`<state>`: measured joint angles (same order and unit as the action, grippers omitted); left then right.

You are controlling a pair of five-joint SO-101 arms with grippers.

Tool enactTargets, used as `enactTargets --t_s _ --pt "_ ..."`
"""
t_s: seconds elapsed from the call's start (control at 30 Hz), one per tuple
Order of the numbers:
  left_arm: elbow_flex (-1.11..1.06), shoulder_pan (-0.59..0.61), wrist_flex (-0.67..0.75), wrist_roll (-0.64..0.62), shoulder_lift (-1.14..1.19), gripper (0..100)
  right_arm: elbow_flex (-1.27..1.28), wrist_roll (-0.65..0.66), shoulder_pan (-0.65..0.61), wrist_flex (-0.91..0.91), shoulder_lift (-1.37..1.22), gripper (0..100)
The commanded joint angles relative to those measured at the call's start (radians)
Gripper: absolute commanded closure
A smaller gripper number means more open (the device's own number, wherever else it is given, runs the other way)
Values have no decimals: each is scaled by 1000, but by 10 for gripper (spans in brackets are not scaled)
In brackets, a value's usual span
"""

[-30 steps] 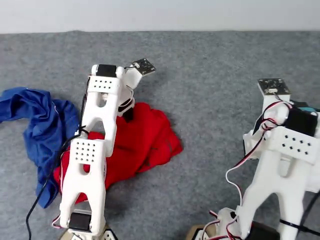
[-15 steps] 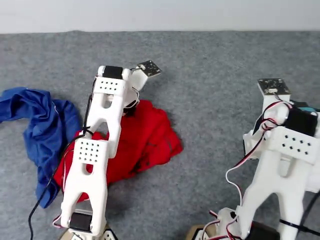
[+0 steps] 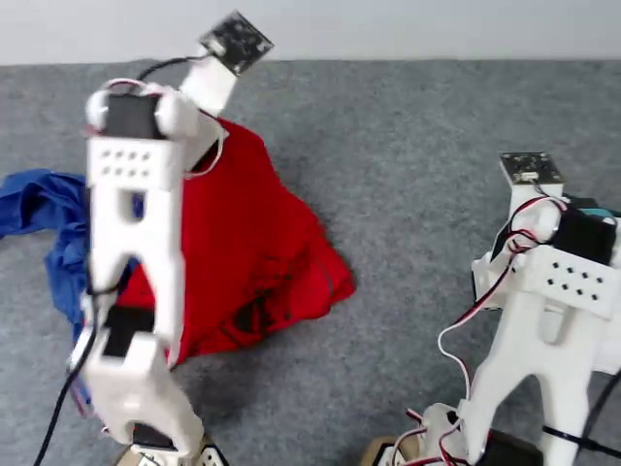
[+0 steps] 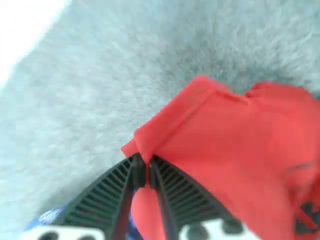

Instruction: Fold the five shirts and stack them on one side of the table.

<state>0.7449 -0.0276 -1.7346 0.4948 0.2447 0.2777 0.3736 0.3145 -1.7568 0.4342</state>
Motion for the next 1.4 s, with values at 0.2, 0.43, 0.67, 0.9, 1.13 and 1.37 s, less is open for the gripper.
enactTargets --t_s 0.2,0.43,0.67,0.9,1.13,1.37 --pt "-341 120 -21 -2 -657 996 -15 -5 -232 -15 31 990" --pt "-746 316 -21 32 -994 996 -38 -5 -406 219 21 990" --pt "-1099 557 -21 186 -1258 996 -52 -5 -527 456 -153 990" --pt "-1336 847 -20 390 -1424 996 -296 -6 -653 423 -429 990" --pt "-1465 977 -18 440 -1508 996 -657 -9 -769 297 -702 987" --pt "-1512 979 -18 436 -1524 996 -977 -14 -932 31 -935 840"
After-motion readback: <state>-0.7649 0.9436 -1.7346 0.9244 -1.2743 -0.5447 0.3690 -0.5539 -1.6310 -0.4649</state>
